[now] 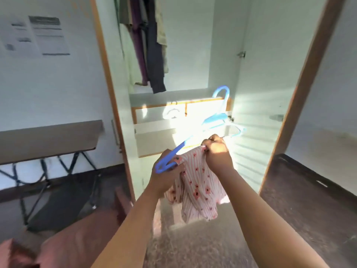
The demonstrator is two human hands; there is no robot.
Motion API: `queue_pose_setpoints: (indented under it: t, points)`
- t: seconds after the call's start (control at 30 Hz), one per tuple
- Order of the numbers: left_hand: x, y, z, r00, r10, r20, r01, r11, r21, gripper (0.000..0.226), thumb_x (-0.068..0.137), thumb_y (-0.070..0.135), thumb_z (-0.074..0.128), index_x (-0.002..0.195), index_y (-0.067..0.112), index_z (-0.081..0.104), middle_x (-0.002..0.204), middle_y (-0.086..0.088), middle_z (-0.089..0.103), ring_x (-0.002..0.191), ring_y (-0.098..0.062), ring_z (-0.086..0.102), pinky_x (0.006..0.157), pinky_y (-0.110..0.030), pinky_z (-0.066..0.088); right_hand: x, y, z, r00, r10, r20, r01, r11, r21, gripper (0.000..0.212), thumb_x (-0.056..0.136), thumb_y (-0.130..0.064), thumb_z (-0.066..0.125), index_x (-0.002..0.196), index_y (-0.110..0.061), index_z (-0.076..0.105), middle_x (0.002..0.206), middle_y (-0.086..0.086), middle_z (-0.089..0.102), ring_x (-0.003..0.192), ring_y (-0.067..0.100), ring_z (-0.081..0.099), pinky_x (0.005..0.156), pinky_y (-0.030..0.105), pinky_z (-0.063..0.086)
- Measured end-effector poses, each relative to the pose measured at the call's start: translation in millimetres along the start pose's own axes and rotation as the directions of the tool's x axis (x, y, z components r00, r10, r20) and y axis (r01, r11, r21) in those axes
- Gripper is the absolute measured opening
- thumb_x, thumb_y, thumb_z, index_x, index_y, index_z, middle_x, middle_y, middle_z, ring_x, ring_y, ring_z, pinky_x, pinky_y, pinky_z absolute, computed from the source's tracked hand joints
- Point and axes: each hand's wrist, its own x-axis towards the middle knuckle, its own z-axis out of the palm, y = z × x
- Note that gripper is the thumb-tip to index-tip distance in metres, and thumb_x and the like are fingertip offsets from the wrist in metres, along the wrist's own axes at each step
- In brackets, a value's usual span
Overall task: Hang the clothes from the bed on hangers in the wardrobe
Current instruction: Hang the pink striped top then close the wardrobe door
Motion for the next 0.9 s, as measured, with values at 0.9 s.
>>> queue_pose_setpoints:
  t: [0.9]
  points:
    - [580.4, -102.6, 125.5, 0.998, 0.042, -0.035, -0.040, 0.997, 0.068, 0.042, 0.080, 0.050, 0.068, 0.091, 0.009, 0.071, 0.074, -0.007, 0.061, 0.067, -0.015, 0.052, 0.066, -0.030, 0.042, 529.0, 243.9, 175.5, 0.864, 0.022, 0.502, 0.218, 0.884, -0.413, 0.027, 0.092, -0.003, 0.043, 0.108, -0.005, 0.064, 0.117, 0.016, 0.061, 0.081, 0.027, 0.055, 0.072, 0.028, 0.042]
